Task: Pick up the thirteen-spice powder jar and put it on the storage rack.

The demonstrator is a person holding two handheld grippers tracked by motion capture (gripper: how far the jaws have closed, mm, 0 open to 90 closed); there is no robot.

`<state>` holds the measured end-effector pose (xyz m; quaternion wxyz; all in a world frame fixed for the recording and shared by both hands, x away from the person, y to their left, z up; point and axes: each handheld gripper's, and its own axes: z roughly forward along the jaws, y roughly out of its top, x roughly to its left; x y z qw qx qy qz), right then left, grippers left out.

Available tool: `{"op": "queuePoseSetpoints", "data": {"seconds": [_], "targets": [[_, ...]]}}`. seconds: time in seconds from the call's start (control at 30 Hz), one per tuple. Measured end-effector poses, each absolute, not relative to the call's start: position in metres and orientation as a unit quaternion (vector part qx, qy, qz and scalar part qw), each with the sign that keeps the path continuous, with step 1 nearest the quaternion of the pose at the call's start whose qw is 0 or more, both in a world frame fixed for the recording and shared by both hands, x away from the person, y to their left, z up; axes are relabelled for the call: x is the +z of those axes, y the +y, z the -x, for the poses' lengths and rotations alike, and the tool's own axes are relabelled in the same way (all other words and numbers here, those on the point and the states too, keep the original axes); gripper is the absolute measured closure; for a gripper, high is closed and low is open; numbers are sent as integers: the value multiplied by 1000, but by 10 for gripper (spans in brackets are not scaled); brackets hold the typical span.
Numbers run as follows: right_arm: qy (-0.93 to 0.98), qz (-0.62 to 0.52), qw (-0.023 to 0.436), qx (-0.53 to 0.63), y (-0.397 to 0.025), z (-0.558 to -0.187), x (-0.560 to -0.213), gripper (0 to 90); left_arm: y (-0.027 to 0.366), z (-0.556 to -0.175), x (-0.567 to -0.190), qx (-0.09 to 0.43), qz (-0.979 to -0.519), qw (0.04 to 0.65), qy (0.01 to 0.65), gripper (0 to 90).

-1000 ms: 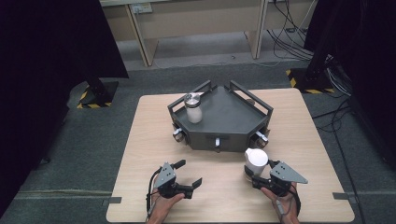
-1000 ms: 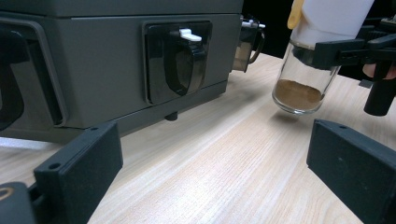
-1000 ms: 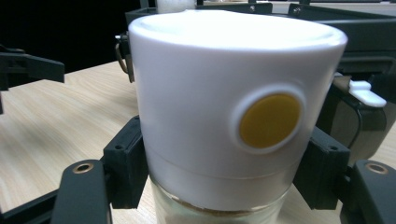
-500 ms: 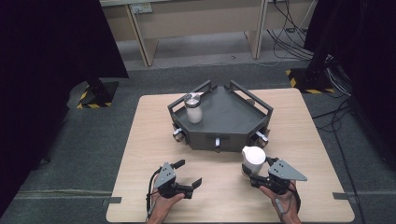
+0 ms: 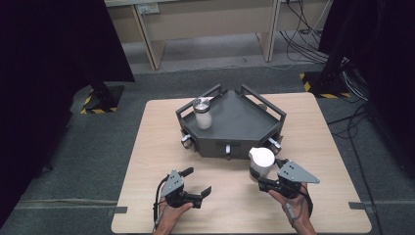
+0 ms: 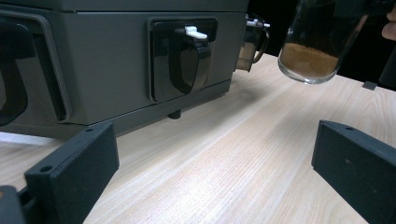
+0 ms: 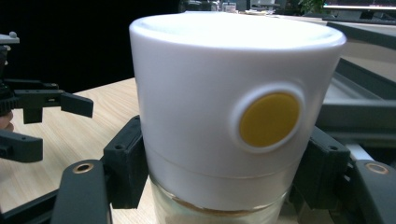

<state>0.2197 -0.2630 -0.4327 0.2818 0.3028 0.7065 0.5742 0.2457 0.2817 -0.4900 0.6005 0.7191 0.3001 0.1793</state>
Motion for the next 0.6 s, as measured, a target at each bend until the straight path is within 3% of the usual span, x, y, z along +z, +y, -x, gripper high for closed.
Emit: {"op": "queuePoseSetpoints", "data": {"seconds": [0.6], "targets": [[714,-301,267,573,-251,-241,-407,307,281,-246,-490,178,-720,600,300,2]]}}
